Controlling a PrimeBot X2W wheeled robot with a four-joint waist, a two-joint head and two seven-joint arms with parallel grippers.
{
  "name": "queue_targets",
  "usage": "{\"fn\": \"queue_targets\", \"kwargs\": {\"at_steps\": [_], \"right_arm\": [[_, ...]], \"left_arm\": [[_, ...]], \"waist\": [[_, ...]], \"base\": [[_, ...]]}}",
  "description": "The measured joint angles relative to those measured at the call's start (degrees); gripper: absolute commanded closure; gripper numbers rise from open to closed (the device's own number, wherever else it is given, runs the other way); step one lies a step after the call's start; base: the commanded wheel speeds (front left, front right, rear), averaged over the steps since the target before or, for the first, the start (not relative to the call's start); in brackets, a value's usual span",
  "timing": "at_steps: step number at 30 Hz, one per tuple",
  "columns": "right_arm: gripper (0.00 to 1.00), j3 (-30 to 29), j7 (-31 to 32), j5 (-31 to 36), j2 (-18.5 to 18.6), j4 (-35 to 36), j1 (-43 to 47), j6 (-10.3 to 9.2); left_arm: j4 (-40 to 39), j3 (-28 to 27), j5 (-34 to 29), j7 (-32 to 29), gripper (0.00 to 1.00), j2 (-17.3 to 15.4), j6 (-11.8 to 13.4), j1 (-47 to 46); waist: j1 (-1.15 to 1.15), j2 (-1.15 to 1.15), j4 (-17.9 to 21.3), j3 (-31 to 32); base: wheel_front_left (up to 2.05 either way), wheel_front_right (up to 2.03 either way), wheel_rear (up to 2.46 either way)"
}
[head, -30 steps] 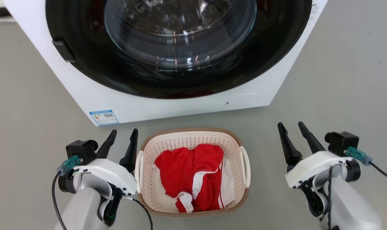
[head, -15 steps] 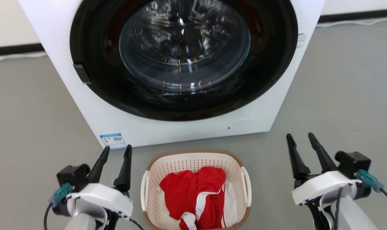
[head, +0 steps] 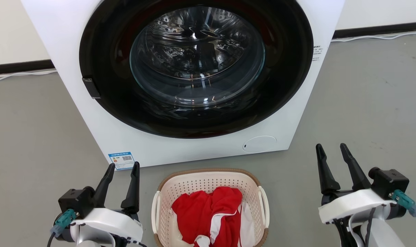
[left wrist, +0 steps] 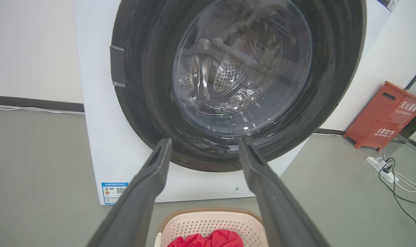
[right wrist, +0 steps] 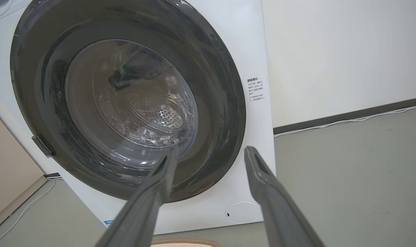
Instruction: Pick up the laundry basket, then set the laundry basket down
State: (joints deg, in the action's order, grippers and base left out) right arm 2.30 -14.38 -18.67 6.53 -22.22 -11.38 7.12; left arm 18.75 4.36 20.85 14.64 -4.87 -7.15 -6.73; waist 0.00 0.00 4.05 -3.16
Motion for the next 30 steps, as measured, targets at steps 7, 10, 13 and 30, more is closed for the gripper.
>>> {"fn": "queue_targets", "kwargs": {"at_steps": [7,10,13,30], "right_arm": [[0.00,-0.02,0.00,0.44,-0.05,0.37,1.07,-0.01],[0.00,-0.02,0.00,0.45,-0.08,0.53,1.07,-0.01],[0.00,-0.01,0.00,0.51,-0.16,0.70,1.07,-0.01],[1.00,-0.48,1.99,-6.01,-1.30,-1.78,3.99,-0.05]], "left_arm": [[-0.59,-0.44,-0.35,0.00,0.00,0.65,0.00,0.43],[-0.78,-0.44,-0.71,0.00,0.00,0.75,0.00,0.43],[-0.70,-0.37,-0.52,0.00,0.00,0.81,0.00,0.43],[2.36,-0.64,6.67,-2.11,1.00,1.43,0.05,2.88]], "waist": [[0.00,0.00,0.14,0.26],[0.00,0.00,0.20,0.19],[0.00,0.00,0.27,0.12],[0.01,0.00,-0.05,0.43]], "base": [[0.00,0.00,0.00],[0.00,0.00,0.00],[0.00,0.00,0.00],[0.00,0.00,0.00]]}}
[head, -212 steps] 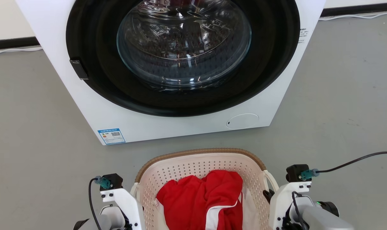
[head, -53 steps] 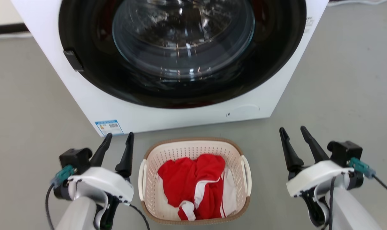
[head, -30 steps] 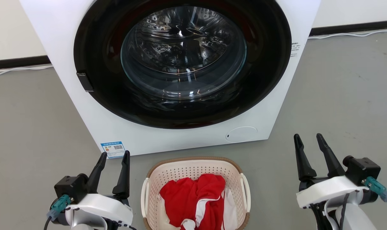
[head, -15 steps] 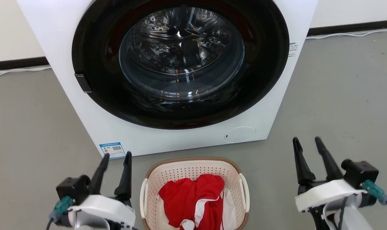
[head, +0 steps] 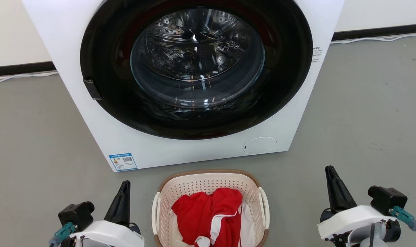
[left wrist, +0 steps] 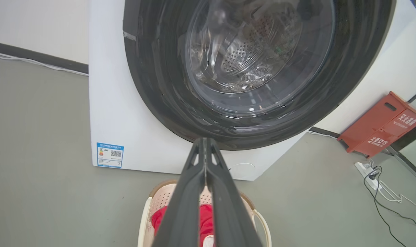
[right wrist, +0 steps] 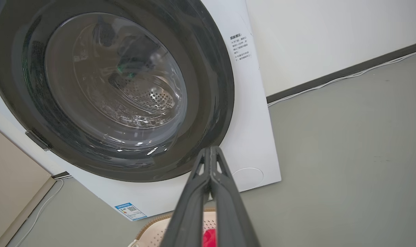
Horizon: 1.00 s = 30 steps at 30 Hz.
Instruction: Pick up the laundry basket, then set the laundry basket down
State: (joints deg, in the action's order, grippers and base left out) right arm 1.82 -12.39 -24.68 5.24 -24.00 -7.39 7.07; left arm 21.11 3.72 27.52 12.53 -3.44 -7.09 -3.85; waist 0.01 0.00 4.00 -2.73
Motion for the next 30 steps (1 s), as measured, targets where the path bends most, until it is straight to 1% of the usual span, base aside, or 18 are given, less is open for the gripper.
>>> {"fn": "queue_targets", "kwargs": {"at_steps": [30], "right_arm": [[1.00,-2.26,4.63,-16.90,-0.51,2.05,0.10,0.00]], "left_arm": [[-1.26,-2.04,16.07,-4.60,1.00,0.23,0.00,0.00]], "waist": [[0.00,0.00,-1.02,0.63]], "base": [[0.00,0.00,0.00]]}}
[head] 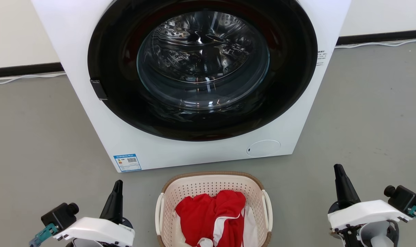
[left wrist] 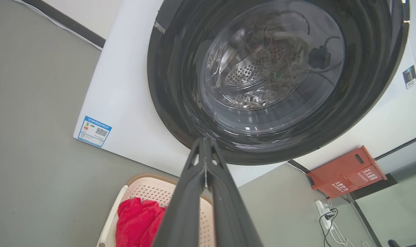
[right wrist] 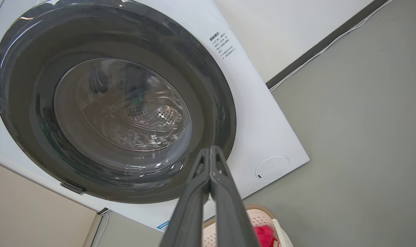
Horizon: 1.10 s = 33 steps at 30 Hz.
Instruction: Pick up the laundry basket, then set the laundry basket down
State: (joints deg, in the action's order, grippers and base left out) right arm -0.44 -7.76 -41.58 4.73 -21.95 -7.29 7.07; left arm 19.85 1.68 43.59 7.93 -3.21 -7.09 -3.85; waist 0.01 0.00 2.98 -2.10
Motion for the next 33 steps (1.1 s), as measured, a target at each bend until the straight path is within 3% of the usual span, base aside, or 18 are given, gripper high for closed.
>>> {"fn": "queue_targets", "kwargs": {"at_steps": [33], "right_arm": [[1.00,-3.02,5.38,-19.16,-0.77,2.46,0.45,0.00]], "left_arm": [[-1.48,-2.56,18.42,-5.69,1.00,0.52,0.00,0.00]], "waist": [[0.00,0.00,-1.16,0.75]], "base": [[0.00,0.00,0.00]]}}
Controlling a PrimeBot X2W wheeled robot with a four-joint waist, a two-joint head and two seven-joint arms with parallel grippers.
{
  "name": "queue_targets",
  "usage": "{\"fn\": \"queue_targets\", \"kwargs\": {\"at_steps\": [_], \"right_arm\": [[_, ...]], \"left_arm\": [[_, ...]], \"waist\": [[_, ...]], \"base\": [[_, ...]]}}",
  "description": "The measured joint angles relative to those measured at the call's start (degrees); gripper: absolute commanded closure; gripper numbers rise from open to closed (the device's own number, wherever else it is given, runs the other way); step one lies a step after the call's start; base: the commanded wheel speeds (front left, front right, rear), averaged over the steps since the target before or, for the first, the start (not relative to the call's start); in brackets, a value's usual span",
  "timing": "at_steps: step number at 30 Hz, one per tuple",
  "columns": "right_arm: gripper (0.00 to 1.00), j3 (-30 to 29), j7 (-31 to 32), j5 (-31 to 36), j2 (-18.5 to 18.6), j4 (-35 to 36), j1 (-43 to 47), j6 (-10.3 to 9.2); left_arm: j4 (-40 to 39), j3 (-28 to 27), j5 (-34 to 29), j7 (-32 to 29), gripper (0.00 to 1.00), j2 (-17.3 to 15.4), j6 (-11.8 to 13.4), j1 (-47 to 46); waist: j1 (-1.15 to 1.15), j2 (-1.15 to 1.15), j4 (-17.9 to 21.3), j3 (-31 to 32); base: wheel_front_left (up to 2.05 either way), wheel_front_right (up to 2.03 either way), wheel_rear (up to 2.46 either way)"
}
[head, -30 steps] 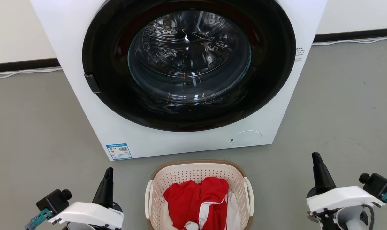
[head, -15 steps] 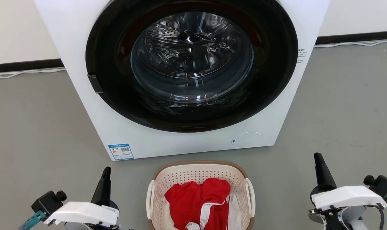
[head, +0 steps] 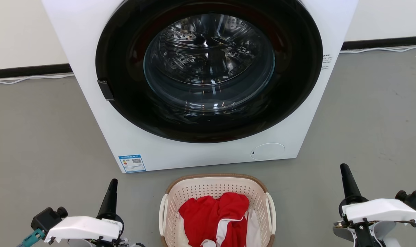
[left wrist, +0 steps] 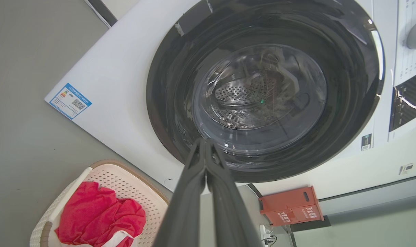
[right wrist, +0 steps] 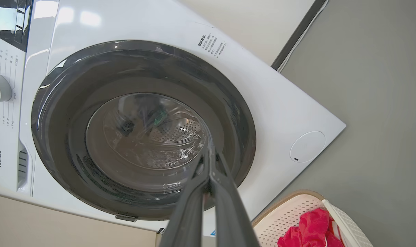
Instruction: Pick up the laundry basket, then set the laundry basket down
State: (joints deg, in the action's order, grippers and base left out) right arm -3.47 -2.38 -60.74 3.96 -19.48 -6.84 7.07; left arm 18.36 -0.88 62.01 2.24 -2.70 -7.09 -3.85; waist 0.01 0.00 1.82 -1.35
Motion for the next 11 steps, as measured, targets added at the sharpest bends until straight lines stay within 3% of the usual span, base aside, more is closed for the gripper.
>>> {"fn": "queue_targets", "kwargs": {"at_steps": [11], "right_arm": [[1.00,-0.63,1.72,-6.51,-0.38,0.53,0.11,0.00]], "left_arm": [[-0.55,-0.81,6.26,-1.76,1.00,0.11,0.00,0.00]], "waist": [[0.00,0.00,-0.38,0.25]], "base": [[0.00,0.00,0.00]]}}
